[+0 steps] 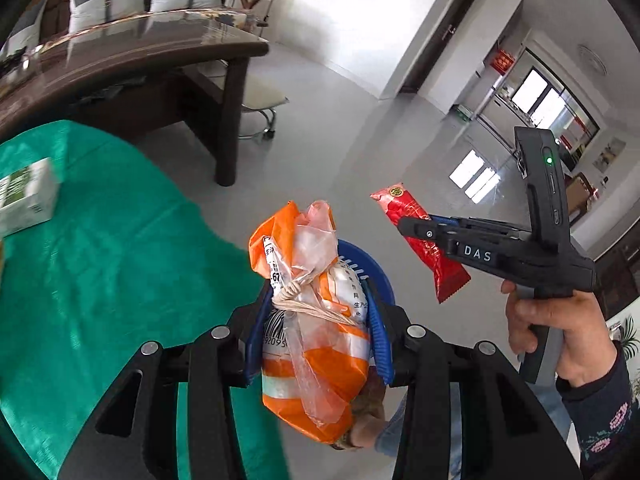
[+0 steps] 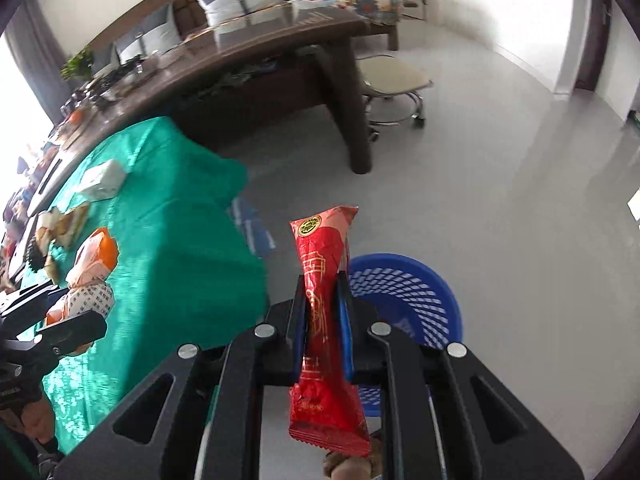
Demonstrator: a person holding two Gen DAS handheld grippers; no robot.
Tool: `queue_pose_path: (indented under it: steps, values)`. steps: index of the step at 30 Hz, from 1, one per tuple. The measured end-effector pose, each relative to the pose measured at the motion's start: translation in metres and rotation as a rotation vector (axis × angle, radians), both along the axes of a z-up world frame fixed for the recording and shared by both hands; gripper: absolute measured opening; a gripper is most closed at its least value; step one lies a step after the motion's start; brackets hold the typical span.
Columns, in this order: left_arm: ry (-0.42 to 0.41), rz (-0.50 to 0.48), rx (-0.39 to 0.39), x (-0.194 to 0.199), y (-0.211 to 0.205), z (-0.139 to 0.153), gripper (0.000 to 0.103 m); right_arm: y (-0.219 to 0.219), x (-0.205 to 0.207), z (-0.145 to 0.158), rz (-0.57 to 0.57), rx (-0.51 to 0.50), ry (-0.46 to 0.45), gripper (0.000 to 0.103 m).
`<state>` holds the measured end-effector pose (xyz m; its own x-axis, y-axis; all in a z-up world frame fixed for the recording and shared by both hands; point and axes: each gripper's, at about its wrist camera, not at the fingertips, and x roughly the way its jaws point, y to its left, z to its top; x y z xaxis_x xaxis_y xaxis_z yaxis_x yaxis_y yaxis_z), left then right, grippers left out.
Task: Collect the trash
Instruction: 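Carry both items over the blue wastebasket and open both tools to drop them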
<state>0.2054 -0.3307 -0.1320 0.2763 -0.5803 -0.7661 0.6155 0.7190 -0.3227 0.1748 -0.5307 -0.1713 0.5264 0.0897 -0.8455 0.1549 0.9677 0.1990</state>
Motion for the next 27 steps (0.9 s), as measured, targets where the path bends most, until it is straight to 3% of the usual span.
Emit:
queue_pose_path:
  steps: [9,23,24,25,26,27]
  values:
    - [0.014,-0.051,0.054,0.015,-0.074,-0.044,0.043,-0.044,-0.005,-0.027,-0.06,0.042,0.016,0.013]
    - [0.059,-0.072,0.098,0.032,-0.123,-0.089,0.044,-0.072,0.001,-0.051,-0.111,0.129,0.023,0.016]
    - [0.058,-0.076,0.1,0.034,-0.127,-0.092,0.049,-0.076,0.001,-0.053,-0.122,0.132,0.021,0.017]
    - [0.06,-0.082,0.102,0.036,-0.13,-0.095,0.057,-0.079,0.0,-0.053,-0.133,0.147,0.017,0.025]
    - [0.059,-0.082,0.106,0.036,-0.132,-0.097,0.077,-0.082,-0.001,-0.053,-0.144,0.155,0.011,0.05]
    - [0.041,-0.068,0.106,0.038,-0.134,-0.098,0.086,-0.084,-0.003,-0.051,-0.156,0.158,-0.001,0.058]
